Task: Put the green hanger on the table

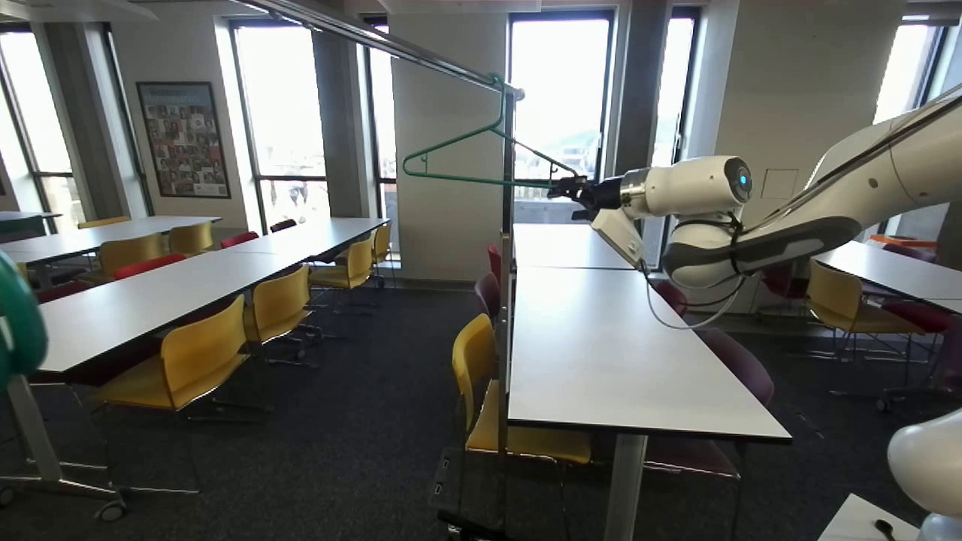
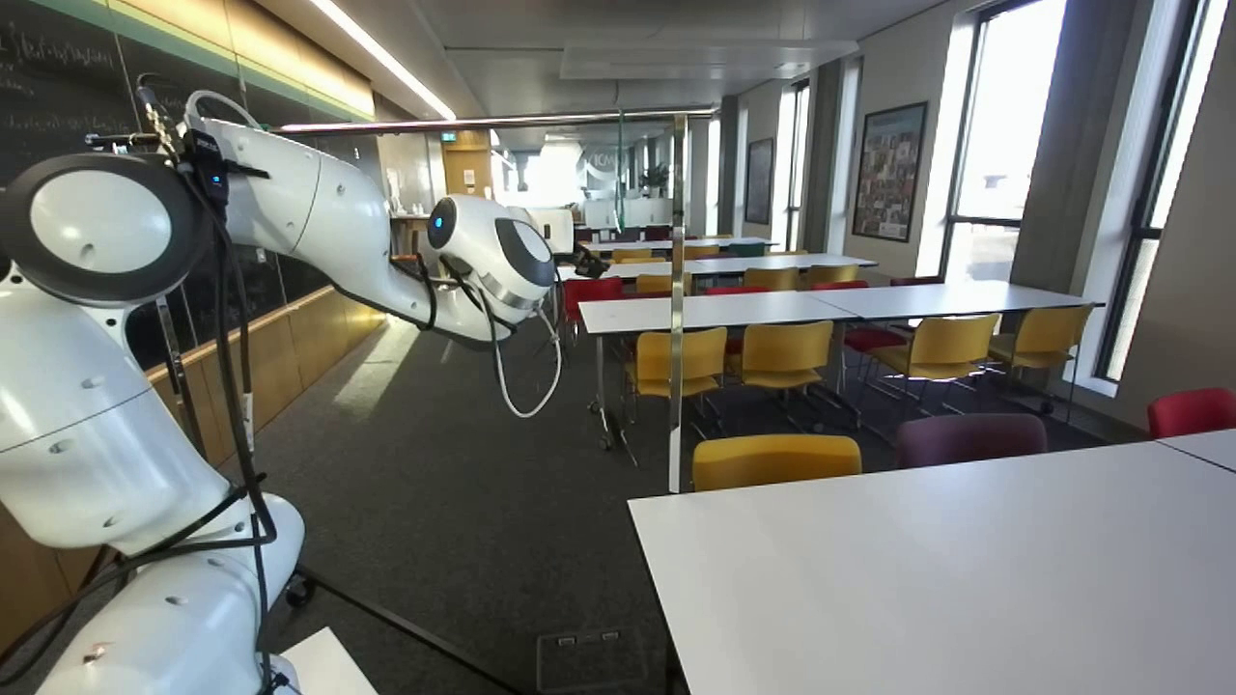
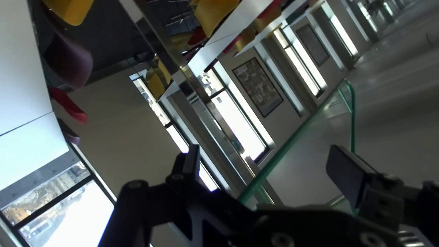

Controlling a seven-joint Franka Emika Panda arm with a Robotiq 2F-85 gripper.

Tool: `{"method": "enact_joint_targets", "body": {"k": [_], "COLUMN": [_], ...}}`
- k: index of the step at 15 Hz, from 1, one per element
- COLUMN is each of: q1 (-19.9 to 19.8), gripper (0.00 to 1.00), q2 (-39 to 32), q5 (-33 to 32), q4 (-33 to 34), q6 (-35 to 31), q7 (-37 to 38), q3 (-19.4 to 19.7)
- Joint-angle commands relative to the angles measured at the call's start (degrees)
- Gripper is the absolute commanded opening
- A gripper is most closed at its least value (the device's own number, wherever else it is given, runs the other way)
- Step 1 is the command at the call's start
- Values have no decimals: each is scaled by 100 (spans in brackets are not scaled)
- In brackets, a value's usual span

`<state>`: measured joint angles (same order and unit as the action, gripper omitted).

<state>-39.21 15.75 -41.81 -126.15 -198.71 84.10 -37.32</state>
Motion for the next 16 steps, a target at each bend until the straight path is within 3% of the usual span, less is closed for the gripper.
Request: {"method": "enact_joint_targets", "body": {"k": [1, 2, 3, 4, 5, 6, 7, 16], "q1": [547, 728, 1577, 1853, 1669, 2574, 1555, 1637], "gripper": [100, 100, 100, 100, 100, 100, 100, 100], "q2": [-678, -826, -1072, -1235, -1400, -958, -1049, -1356], "q5": [801, 981, 1767, 2119, 1667, 2611, 1742, 1863], "q4": [797, 988, 1100, 1308, 1651, 882, 1175, 1515], "q6": [22, 32, 106, 103, 58, 111, 60, 98], "q7": [-259, -290, -1044, -1254, -766, -1762, -811, -831], "q3": [37, 54, 553, 637, 423, 1275, 387, 393]}}
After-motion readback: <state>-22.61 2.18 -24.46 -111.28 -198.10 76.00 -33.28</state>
